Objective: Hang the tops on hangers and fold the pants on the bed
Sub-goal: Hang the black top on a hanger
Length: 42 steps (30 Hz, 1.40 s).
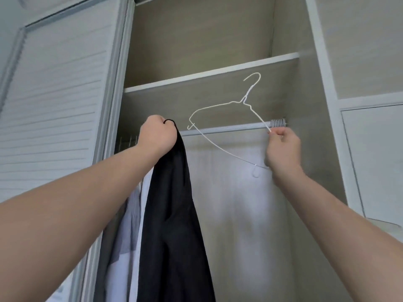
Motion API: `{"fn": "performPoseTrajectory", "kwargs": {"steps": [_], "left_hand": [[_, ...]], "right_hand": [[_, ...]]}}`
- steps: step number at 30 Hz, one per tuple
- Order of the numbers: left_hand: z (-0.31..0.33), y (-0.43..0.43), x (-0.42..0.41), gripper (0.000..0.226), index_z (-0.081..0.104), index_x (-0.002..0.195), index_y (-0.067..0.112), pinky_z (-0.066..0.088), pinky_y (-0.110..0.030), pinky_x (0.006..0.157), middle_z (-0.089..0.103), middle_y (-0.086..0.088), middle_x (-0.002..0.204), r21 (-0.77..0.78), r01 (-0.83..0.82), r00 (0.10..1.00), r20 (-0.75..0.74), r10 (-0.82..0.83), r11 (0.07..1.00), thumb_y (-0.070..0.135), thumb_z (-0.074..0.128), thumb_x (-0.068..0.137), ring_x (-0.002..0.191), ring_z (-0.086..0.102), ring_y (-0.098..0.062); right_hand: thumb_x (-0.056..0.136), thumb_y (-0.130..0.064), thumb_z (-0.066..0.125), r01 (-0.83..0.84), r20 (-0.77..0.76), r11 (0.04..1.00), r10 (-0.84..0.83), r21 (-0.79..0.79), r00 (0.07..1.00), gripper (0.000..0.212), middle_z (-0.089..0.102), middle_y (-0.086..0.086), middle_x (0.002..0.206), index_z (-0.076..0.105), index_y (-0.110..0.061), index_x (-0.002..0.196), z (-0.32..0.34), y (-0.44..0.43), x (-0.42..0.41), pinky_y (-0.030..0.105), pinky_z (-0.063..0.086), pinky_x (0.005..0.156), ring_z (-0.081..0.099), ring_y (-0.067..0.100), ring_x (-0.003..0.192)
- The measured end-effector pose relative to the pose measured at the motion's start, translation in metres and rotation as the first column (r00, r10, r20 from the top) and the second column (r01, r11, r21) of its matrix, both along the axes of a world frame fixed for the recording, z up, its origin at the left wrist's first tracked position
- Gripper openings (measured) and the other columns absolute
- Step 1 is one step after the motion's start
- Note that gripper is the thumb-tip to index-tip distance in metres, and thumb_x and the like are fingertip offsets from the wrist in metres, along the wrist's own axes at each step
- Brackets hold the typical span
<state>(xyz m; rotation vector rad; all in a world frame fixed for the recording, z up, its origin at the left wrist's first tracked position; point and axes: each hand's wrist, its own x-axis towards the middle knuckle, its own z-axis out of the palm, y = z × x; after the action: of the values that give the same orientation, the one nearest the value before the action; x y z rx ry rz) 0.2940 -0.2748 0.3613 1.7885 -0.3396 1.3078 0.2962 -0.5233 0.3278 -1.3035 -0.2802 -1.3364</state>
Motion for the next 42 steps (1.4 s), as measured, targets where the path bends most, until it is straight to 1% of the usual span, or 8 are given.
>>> {"fn": "performPoseTrajectory", "kwargs": {"steps": [5, 9, 14, 21, 25, 32, 38, 42], "left_hand": [[0.001, 0.019, -0.062, 0.020, 0.041, 0.072, 0.010, 0.029, -0.035, 0.059, 0.038, -0.011, 0.069, -0.084, -0.161, 0.986, 0.033, 0.164, 0.983, 0.010, 0.039, 0.092, 0.065, 0.037, -0.027], [-0.009, 0.041, -0.120, 0.023, 0.032, 0.068, 0.015, 0.020, -0.035, 0.057, 0.029, -0.007, 0.067, -0.112, -0.305, 0.951, 0.019, 0.309, 0.946, 0.010, 0.038, 0.090, 0.062, 0.028, -0.024], [-0.030, 0.063, -0.193, 0.021, 0.031, 0.069, 0.017, 0.019, -0.034, 0.057, 0.027, -0.005, 0.067, -0.051, -0.503, 0.864, -0.060, 0.500, 0.863, 0.008, 0.037, 0.087, 0.066, 0.027, -0.023], [-0.045, 0.111, -0.307, 0.016, 0.052, 0.075, 0.011, 0.030, -0.031, 0.058, 0.044, -0.008, 0.069, 0.063, -0.749, 0.647, -0.145, 0.749, 0.660, 0.009, 0.043, 0.087, 0.065, 0.040, -0.027], [-0.048, 0.146, -0.386, 0.024, 0.042, 0.064, 0.013, 0.026, -0.028, 0.054, 0.038, -0.005, 0.062, 0.056, -0.840, 0.517, -0.217, 0.828, 0.539, 0.005, 0.042, 0.087, 0.060, 0.035, -0.027], [-0.070, 0.193, -0.548, 0.020, 0.052, 0.071, 0.011, 0.056, -0.039, 0.070, 0.048, -0.011, 0.070, -0.029, -0.936, 0.334, -0.376, 0.864, 0.350, 0.000, 0.038, 0.082, 0.061, 0.057, -0.030], [-0.101, 0.218, -0.690, 0.014, 0.047, 0.077, 0.014, 0.033, -0.034, 0.062, 0.038, -0.008, 0.075, 0.019, -0.986, 0.140, -0.459, 0.877, 0.167, 0.002, 0.040, 0.082, 0.068, 0.037, -0.024], [-0.126, 0.230, -0.779, 0.015, 0.050, 0.074, 0.014, 0.041, -0.034, 0.063, 0.041, -0.007, 0.071, 0.035, -0.995, 0.067, -0.508, 0.859, 0.098, 0.004, 0.043, 0.083, 0.061, 0.042, -0.024]], "right_hand": [[0.101, -0.014, 0.040, -0.345, 0.070, 0.937, 0.342, 0.048, 0.937, 0.019, 0.041, -0.004, 0.061, 0.046, -0.030, 0.093, -0.025, 0.027, -0.040, 0.026, 0.032, 0.049, 0.037, 0.012, 0.049], [0.098, -0.023, 0.059, -0.629, -0.193, 0.778, 0.617, -0.001, 0.763, 0.015, 0.049, 0.002, 0.060, 0.046, -0.019, 0.106, -0.034, 0.041, -0.070, 0.021, 0.037, 0.041, 0.040, 0.014, 0.041], [0.102, -0.021, 0.049, -0.779, -0.370, 0.624, 0.710, -0.063, 0.599, 0.019, 0.030, -0.008, 0.043, 0.058, -0.014, 0.087, -0.048, 0.074, -0.099, 0.015, 0.015, 0.037, 0.017, 0.008, 0.036], [0.104, -0.027, 0.048, -0.948, -0.335, 0.316, 0.891, -0.024, 0.306, 0.033, 0.022, -0.006, 0.044, 0.067, -0.008, 0.084, -0.075, 0.140, -0.180, 0.014, 0.011, 0.036, 0.015, 0.005, 0.033], [0.103, -0.028, 0.052, -0.990, -0.302, 0.141, 0.943, -0.018, 0.140, 0.035, 0.021, -0.002, 0.051, 0.072, -0.010, 0.081, -0.087, 0.180, -0.229, 0.015, 0.010, 0.039, 0.015, 0.008, 0.038], [0.103, -0.024, 0.050, -0.983, -0.288, -0.183, 0.941, 0.006, -0.177, 0.033, 0.019, 0.000, 0.055, 0.073, -0.007, 0.086, -0.122, 0.252, -0.334, 0.014, 0.012, 0.041, 0.013, 0.009, 0.042], [0.104, -0.023, 0.048, -0.907, -0.342, -0.418, 0.846, 0.053, -0.409, 0.036, 0.023, -0.001, 0.052, 0.073, -0.001, 0.090, -0.175, 0.296, -0.437, 0.015, 0.013, 0.041, 0.015, 0.010, 0.042], [0.101, -0.020, 0.049, -0.836, -0.369, -0.538, 0.760, 0.105, -0.535, 0.039, 0.024, -0.001, 0.050, 0.077, -0.010, 0.077, -0.216, 0.314, -0.512, 0.015, 0.012, 0.040, 0.014, 0.011, 0.041]]}}
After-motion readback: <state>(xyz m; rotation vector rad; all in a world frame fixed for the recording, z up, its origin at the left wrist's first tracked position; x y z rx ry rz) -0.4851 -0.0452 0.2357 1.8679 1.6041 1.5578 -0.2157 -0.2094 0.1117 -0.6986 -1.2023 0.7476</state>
